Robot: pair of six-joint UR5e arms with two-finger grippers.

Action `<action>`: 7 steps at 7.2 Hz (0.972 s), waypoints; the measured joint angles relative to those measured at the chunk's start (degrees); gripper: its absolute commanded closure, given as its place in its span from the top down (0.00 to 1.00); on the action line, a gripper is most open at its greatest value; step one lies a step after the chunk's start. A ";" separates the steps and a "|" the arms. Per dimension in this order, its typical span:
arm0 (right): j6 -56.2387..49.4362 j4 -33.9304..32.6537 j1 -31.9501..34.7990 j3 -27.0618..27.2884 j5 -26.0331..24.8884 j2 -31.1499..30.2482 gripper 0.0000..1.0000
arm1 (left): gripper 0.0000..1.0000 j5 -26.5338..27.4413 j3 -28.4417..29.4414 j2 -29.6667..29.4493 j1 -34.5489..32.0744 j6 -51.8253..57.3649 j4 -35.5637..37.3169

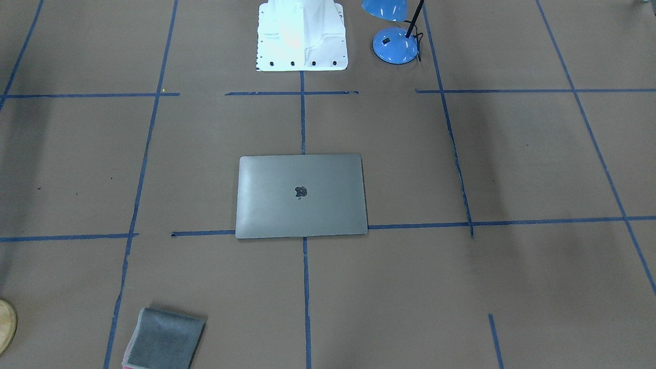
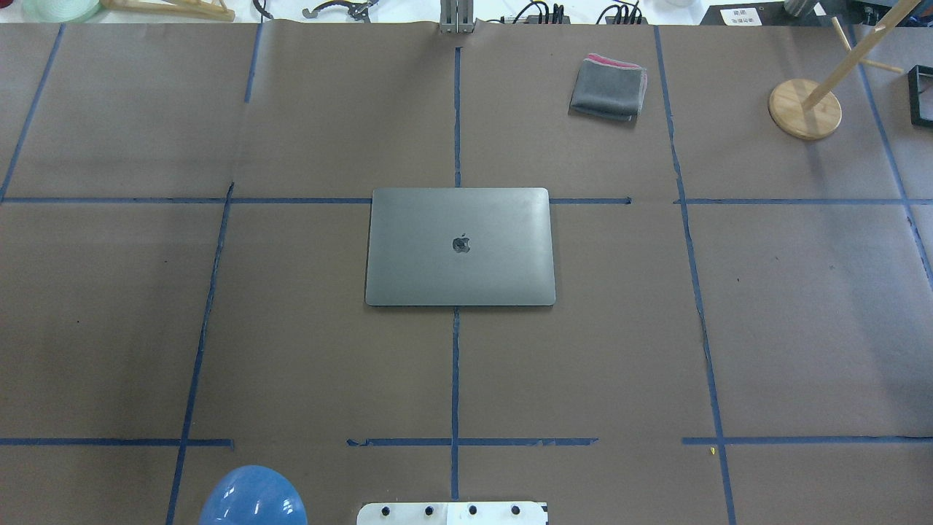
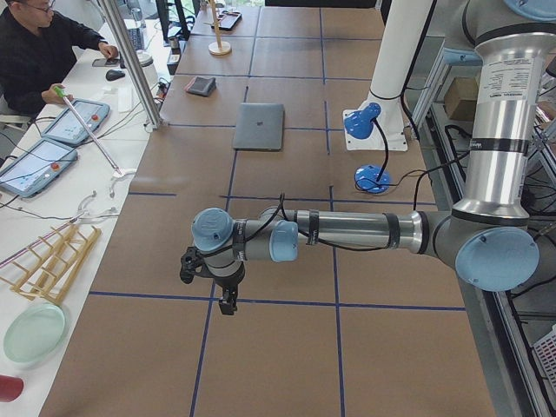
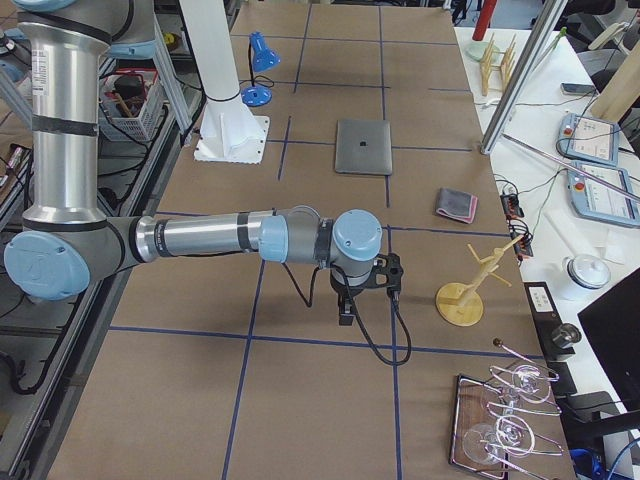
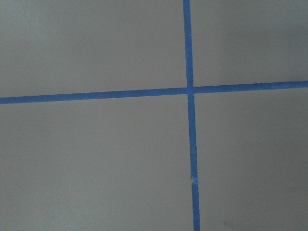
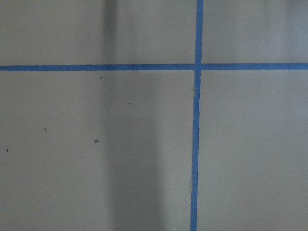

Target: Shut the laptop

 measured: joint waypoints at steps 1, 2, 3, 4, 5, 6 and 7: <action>-0.28 0.11 0.95 -2.09 -0.22 -0.58 0.99 | 1.00 -0.04 -0.04 0.12 -0.02 -0.03 0.02; -0.35 0.30 1.61 -3.71 -0.46 -0.76 0.99 | 1.00 -0.09 -0.07 0.13 -0.03 -0.05 0.02; -0.25 0.42 2.02 -4.40 -0.60 -0.68 0.99 | 1.00 -0.53 -0.08 0.13 -0.03 -0.05 -0.04; -0.11 0.46 2.31 -4.57 -0.63 -0.54 0.99 | 1.00 -1.37 -0.08 0.19 -0.03 -0.06 -0.14; -0.01 0.47 2.43 -4.62 -0.63 -0.48 0.99 | 1.00 -2.04 -0.08 0.26 -0.03 -0.06 -0.30; 0.06 0.48 2.46 -4.60 -0.64 -0.43 0.99 | 1.00 -2.36 -0.08 0.34 -0.03 -0.06 -0.52; 0.12 0.48 2.49 -4.53 -0.63 -0.39 0.99 | 1.00 -2.63 -0.21 0.44 -0.22 -0.06 -0.73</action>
